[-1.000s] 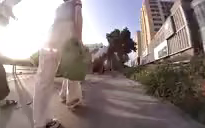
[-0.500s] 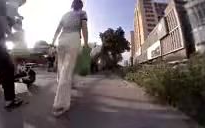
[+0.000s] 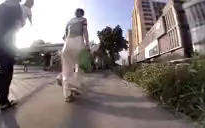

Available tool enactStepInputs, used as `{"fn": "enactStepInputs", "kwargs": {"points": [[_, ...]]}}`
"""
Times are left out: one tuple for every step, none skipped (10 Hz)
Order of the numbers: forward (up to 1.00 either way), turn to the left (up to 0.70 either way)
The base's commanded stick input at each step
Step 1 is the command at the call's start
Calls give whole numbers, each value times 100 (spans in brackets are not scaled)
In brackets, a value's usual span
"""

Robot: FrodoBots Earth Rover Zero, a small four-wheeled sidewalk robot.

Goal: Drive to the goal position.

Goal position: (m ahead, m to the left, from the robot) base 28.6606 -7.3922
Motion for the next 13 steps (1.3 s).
{"fn": "enactStepInputs", "kwargs": {"points": [[45, 0], [45, 0], [45, 0], [45, 0], [45, 0], [45, 0], [45, 0], [45, 0], [45, 0], [45, 0], [45, 0], [45, 0], [45, 0]]}}
